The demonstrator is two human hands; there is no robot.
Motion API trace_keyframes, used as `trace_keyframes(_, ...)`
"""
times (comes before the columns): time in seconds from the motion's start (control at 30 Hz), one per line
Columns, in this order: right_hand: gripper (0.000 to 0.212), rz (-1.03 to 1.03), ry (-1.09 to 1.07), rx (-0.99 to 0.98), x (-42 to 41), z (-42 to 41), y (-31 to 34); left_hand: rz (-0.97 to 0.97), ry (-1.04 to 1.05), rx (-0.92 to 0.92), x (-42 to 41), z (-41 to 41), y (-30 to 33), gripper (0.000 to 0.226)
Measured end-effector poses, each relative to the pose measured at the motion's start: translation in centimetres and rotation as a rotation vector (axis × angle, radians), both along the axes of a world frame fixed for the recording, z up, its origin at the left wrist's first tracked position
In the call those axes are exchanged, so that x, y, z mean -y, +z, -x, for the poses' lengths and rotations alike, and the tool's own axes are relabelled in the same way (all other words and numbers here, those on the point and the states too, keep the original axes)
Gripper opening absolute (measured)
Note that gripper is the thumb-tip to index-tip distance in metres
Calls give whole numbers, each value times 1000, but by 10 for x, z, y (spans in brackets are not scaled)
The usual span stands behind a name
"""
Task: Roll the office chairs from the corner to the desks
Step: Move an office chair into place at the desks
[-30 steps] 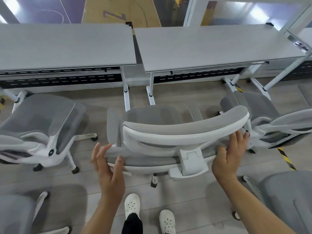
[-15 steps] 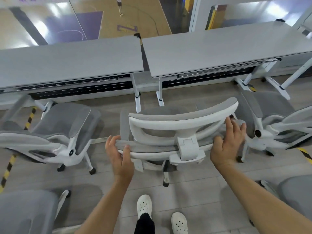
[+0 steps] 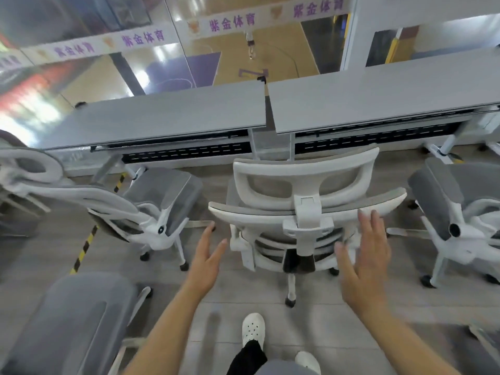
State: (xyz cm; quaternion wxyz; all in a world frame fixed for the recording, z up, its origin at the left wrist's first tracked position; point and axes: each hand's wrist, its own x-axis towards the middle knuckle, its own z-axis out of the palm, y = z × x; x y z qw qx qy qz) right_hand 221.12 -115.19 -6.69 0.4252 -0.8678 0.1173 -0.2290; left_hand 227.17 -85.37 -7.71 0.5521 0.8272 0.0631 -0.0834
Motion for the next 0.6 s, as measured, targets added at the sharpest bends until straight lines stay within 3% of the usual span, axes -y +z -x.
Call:
trace_keyframes(0.1,68,-8,427,-58,-75,43,-12,-107,24,-87,-25,76,-17,58)
trace_keyframes(0.23,63,-47,928,-427,-144,46,-33,-233,164,-290,-80,156,-17,71)
trace_keyframes(0.37,61,-73,1051,-540,-187,34,-28,-282,346,-250,-137,199,-2,76)
trace_keyframes(0.47,62,-60,1092,-613,-221,35,-20,-256,417,-234,-176,217,1,97)
trace_keyframes(0.6,62,16,1253,-639,-287,46,-10,-184,542,-200,-227,243,-5,95)
